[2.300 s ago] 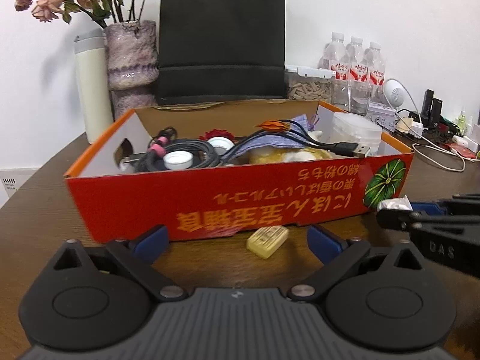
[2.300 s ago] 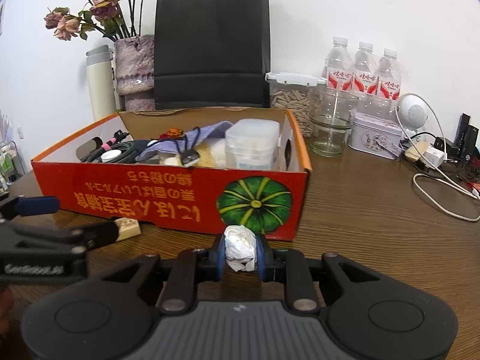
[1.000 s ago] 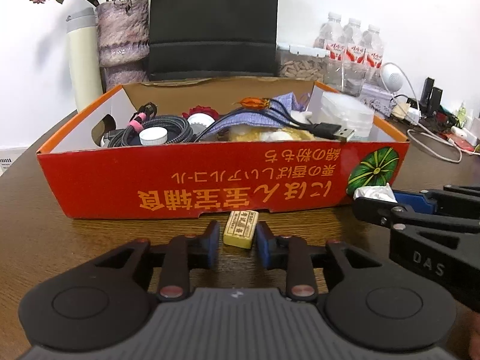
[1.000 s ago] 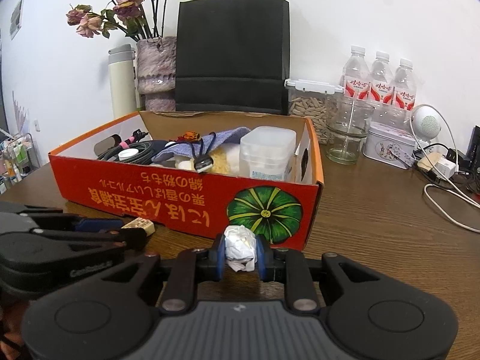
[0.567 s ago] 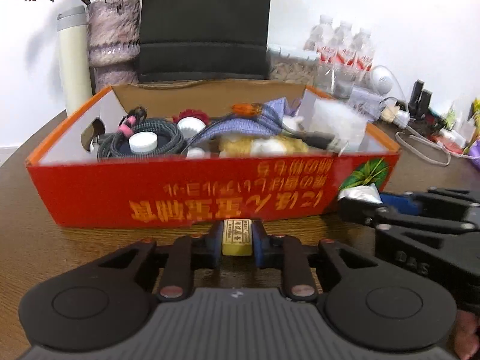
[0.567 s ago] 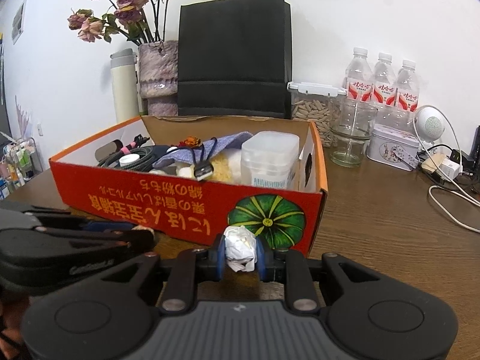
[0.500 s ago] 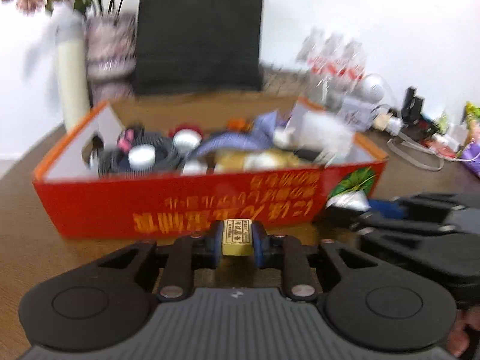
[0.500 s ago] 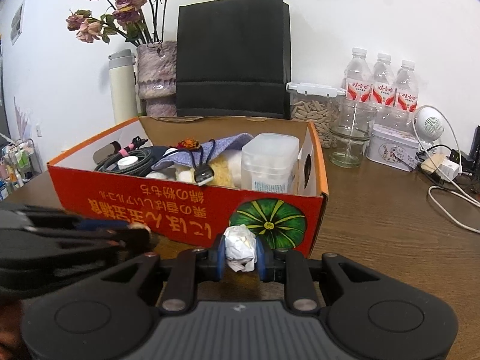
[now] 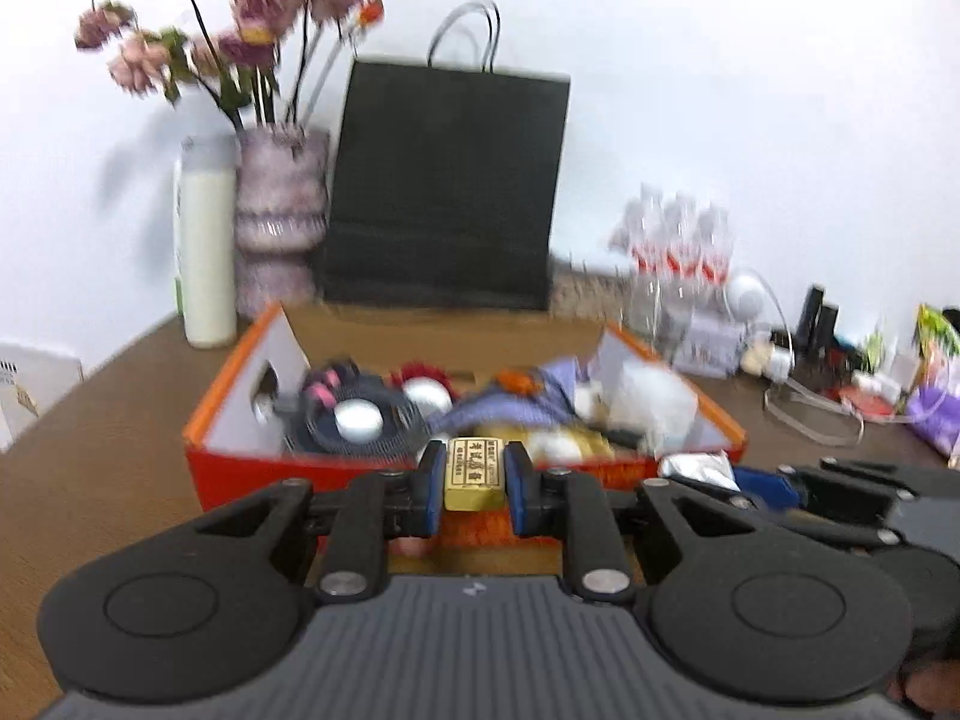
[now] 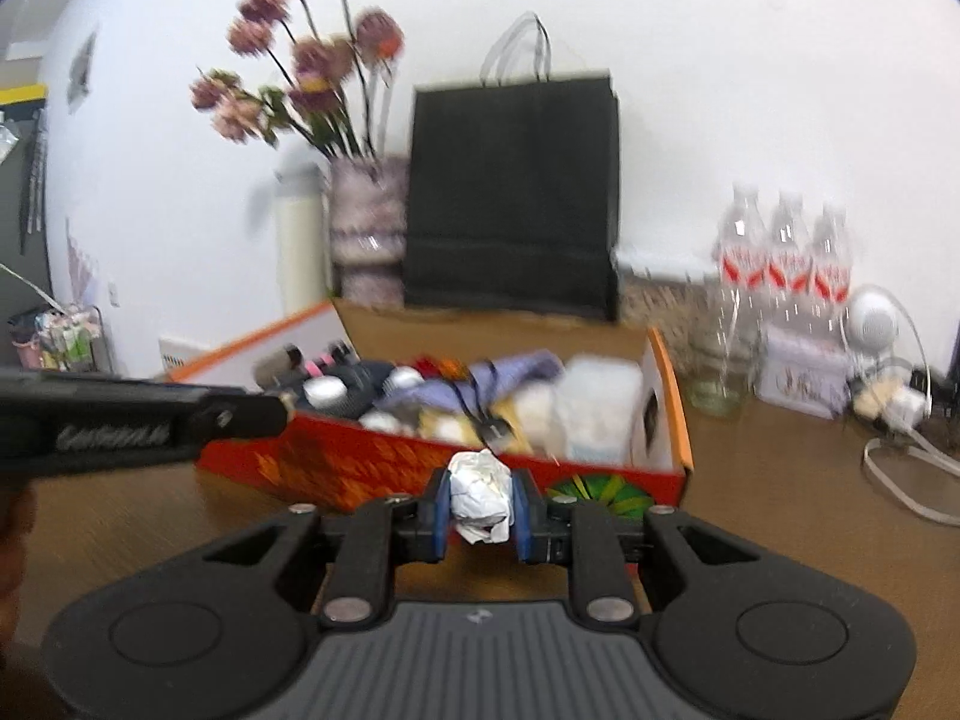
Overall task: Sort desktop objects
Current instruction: 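Lift and carry the tissue and yellow block with both grippers over the box, then open both grippers to drop the tissue and yellow block into the box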
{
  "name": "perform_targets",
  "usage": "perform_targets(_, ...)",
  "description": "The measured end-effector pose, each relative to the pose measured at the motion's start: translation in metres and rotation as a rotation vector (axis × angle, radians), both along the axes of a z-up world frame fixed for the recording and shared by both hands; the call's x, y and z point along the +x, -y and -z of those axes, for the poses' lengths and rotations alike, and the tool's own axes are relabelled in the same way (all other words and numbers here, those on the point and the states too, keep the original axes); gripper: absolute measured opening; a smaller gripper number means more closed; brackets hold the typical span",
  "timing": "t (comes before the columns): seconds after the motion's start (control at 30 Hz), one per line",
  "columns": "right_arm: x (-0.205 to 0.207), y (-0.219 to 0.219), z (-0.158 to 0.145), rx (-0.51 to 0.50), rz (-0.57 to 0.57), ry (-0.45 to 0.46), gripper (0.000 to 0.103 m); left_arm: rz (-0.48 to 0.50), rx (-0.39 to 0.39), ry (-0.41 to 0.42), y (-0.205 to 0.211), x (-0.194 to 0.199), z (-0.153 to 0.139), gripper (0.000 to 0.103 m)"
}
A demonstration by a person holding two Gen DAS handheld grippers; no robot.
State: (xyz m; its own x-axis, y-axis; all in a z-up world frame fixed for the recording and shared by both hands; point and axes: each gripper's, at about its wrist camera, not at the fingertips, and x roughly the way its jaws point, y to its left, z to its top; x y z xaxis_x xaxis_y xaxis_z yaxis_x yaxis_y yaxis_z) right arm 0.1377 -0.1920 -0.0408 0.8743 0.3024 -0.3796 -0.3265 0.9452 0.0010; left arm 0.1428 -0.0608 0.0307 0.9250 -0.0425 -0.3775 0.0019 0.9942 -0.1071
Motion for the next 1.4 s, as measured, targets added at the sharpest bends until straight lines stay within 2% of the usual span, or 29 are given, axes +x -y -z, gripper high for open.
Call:
perform_targets(0.23,-0.011,-0.013,-0.025,0.030,0.010,0.121,0.019,-0.013,0.025,0.068,-0.015,0.020,-0.018,0.021)
perform_targets(0.47,0.027,-0.027,-0.023,0.048,0.029,0.084,0.019,-0.022,0.003,0.079,-0.030,0.053,-0.013,0.021)
perform_targets(0.67,0.070,-0.034,-0.021,0.088,0.040,0.063,0.019,-0.040,0.036,0.078,-0.042,0.081,-0.002,0.021)
perform_targets(0.87,0.109,-0.037,-0.011,0.072,0.063,0.023,0.019,-0.038,0.080,0.056,-0.047,0.108,0.011,0.021)
perform_targets(1.03,0.127,-0.042,-0.002,0.038,0.057,-0.001,0.019,-0.038,0.107,0.045,-0.049,0.120,0.018,0.021)
perform_targets(1.2,0.124,-0.044,0.000,0.021,0.056,0.011,0.020,-0.040,0.118,0.030,-0.048,0.120,0.023,0.022)
perform_targets(1.27,0.122,-0.043,0.001,0.019,0.062,0.016,0.023,-0.038,0.127,0.042,-0.046,0.117,0.023,0.022)
perform_targets(1.33,0.119,-0.043,0.000,0.016,0.065,0.024,0.034,-0.045,0.138,0.059,-0.045,0.113,0.022,0.029)
perform_targets(1.37,0.117,-0.043,0.000,0.016,0.066,0.029,0.039,-0.047,0.143,0.073,-0.044,0.111,0.022,0.036)
perform_targets(1.4,0.115,-0.042,0.000,0.016,0.071,0.037,0.049,-0.050,0.145,0.086,-0.044,0.109,0.021,0.047)
